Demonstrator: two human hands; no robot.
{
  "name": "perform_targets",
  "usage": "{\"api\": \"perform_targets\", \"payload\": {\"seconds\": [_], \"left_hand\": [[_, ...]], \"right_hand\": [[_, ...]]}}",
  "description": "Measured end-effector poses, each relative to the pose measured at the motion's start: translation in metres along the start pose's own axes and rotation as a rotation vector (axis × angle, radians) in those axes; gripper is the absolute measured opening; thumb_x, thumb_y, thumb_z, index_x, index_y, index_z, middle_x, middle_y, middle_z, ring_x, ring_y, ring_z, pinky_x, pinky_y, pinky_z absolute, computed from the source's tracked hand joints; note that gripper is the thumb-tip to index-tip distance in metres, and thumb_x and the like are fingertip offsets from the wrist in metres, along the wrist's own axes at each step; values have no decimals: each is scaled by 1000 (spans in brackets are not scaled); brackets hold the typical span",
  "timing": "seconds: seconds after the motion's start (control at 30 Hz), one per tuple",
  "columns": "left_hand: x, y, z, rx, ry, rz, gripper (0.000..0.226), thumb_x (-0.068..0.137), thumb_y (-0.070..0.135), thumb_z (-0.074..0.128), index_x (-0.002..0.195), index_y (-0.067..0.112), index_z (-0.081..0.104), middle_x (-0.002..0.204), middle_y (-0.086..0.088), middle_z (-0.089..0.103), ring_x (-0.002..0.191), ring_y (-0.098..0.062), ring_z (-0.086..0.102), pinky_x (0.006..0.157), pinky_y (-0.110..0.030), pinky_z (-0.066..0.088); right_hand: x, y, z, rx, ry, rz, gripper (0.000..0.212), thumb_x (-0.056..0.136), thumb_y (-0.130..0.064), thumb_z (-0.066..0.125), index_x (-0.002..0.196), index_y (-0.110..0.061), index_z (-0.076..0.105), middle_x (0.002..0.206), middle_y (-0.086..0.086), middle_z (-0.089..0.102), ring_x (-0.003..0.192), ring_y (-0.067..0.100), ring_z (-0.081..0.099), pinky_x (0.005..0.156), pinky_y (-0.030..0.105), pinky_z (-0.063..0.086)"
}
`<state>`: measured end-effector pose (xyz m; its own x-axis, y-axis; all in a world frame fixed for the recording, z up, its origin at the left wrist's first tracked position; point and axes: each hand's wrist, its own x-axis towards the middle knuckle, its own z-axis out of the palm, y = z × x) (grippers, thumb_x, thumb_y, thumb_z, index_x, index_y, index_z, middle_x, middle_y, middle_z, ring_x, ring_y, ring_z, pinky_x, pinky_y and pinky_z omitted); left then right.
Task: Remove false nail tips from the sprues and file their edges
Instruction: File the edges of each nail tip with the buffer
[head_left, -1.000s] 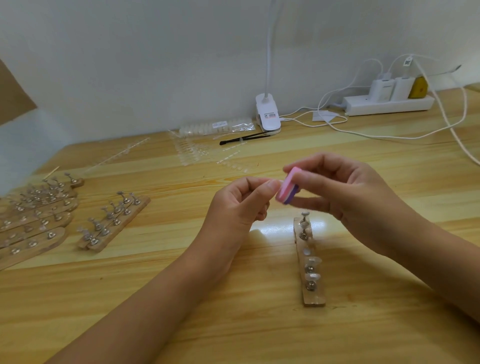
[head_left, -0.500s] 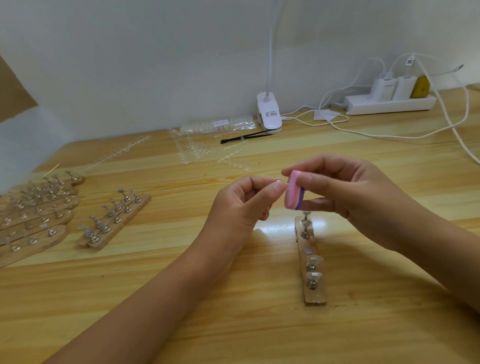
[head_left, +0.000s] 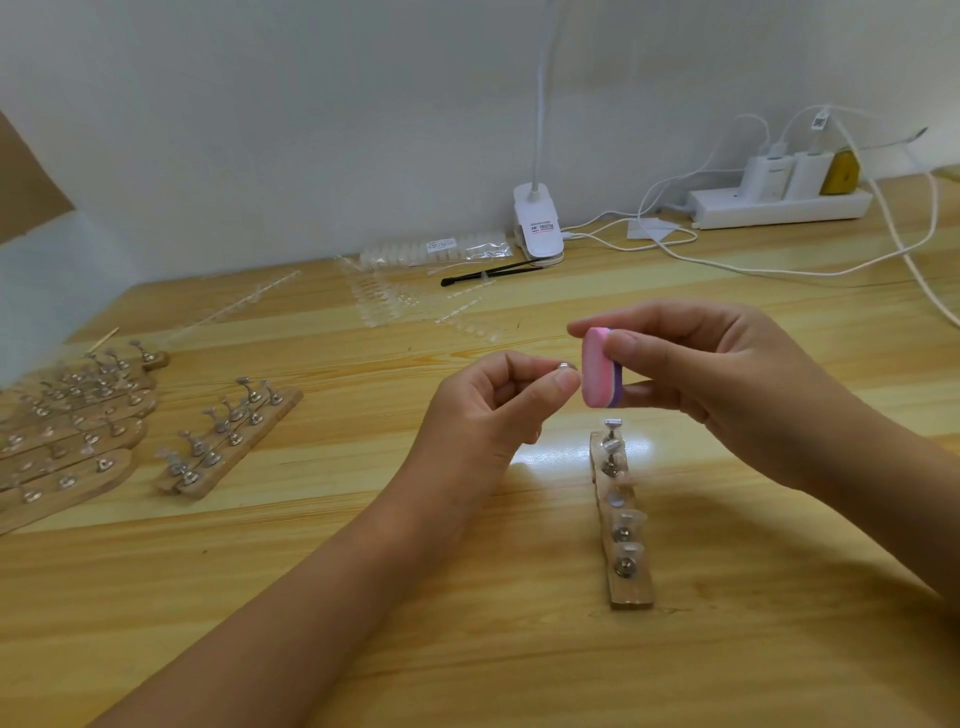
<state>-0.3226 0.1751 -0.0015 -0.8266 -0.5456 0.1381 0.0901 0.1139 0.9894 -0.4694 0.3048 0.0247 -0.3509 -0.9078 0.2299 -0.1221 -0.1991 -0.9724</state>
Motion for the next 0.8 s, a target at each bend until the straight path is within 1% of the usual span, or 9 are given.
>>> {"api": "perform_targets", "payload": {"seconds": [0.1,0.13,0.23,0.27,0.4,0.47,0.57,0.7,0.8], "left_hand": [[0,-1,-1,-12,1,-1,14,79,37,69,88,26,72,63,17,59,60,-2,50,65,-18,47],[0,-1,-1,-6,-2,-1,16,79,38,69,89,25,72,63,17,59,61,-2,50,65,-18,47],[1,-2,-2,23,-17,-6,27,79,38,69,96,18,71,62,19,59,60,-1,50,65,-17,46],[1,-1,-1,25,-24,-7,27,79,38,69,97,17,71,62,19,58,59,-1,50,65,-17,46],[1,-1,0,-3,-18,-19,26,78,38,69,94,18,71,61,18,59,59,-2,50,65,-18,45],[1,-1,-1,7,-25,-13,26,77,36,69,94,16,71,60,18,58,57,-1,49,63,-16,44],[1,0,-1,12,-42,-1,26,76,33,70,93,13,69,59,16,56,55,0,48,59,-14,43],[1,2,-3,-7,-42,-8,25,74,35,74,91,18,70,61,14,56,57,-1,48,61,-14,44],[-1,0,-2,36,-92,24,24,71,40,79,85,23,72,62,10,45,55,-3,43,59,-14,40]], "right_hand": [[0,-2,-1,-73,-116,62,30,78,-34,69,104,-22,76,107,2,75,97,15,72,72,18,56],[0,-1,-1,-78,-116,61,30,78,-34,69,104,-22,76,106,2,75,97,14,72,72,18,56],[0,2,-2,-30,-15,16,30,77,-33,70,104,-22,77,101,4,75,94,15,72,73,20,56],[0,1,-2,-29,-10,13,29,77,-33,70,104,-23,76,100,4,75,93,16,72,74,21,57],[0,-3,-6,-70,-135,52,24,77,-29,72,98,-17,73,92,4,74,82,16,72,69,23,57],[0,-2,-6,-80,-118,30,23,76,-29,72,95,-16,73,90,5,74,79,16,72,67,22,57],[1,0,-4,-72,-56,5,22,76,-30,72,94,-18,74,90,6,74,81,15,72,67,21,56],[1,-5,-6,-114,-152,22,22,77,-30,70,95,-19,75,91,3,74,81,12,71,68,20,56],[1,-3,-7,-115,-87,-17,22,77,-28,70,96,-18,76,91,5,75,83,15,72,70,20,55]]}}
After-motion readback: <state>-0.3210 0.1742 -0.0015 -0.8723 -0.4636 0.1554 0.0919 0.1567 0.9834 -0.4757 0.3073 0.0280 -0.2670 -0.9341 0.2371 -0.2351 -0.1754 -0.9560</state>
